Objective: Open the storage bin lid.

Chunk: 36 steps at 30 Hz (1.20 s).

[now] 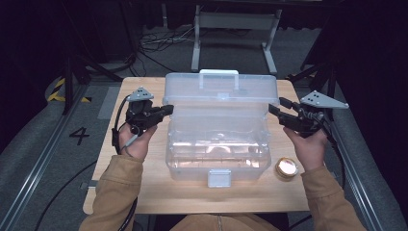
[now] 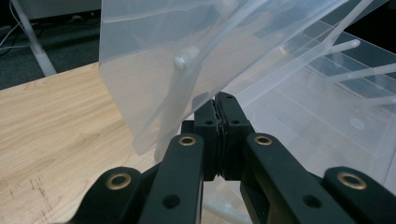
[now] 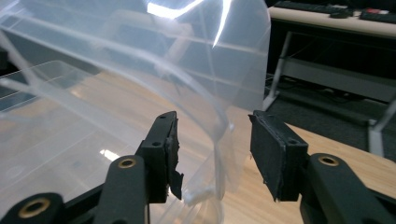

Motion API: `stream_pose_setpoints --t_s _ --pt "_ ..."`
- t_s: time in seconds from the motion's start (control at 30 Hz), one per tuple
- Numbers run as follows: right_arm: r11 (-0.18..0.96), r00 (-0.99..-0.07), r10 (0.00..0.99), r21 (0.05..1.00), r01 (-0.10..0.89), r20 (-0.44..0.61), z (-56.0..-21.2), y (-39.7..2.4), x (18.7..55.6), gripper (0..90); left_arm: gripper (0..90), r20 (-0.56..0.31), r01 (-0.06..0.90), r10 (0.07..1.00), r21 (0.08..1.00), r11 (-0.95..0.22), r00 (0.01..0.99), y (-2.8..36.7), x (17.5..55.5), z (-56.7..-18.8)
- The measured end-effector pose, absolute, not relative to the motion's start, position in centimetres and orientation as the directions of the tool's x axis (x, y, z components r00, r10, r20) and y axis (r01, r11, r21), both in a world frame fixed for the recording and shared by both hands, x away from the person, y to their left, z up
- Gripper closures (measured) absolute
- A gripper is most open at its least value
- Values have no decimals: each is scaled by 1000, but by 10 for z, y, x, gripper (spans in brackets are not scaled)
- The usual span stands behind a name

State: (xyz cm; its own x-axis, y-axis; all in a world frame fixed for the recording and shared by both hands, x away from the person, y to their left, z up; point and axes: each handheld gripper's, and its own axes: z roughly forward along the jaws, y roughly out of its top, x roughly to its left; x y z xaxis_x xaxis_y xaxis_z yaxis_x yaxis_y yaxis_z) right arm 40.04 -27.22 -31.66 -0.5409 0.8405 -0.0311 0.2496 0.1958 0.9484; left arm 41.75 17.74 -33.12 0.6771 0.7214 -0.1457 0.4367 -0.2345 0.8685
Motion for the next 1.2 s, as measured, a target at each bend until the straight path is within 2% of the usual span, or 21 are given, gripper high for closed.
stream_pose_setpoints --t_s 0.6,0.77,1.0,1.2 --pt "153 -436 899 962 228 -40 -316 -249 423 543 866 -154 439 715 869 -231 682 175 419 -332" --pt "152 -411 910 966 209 -54 -317 -247 425 581 848 -153 437 715 870 -230 682 177 417 -331" --pt "152 -371 926 971 185 -74 -315 -248 425 712 765 -167 442 708 868 -224 686 184 413 -330" --pt "146 -360 930 971 188 -71 -311 -250 429 757 729 -168 448 705 863 -232 689 188 404 -330"
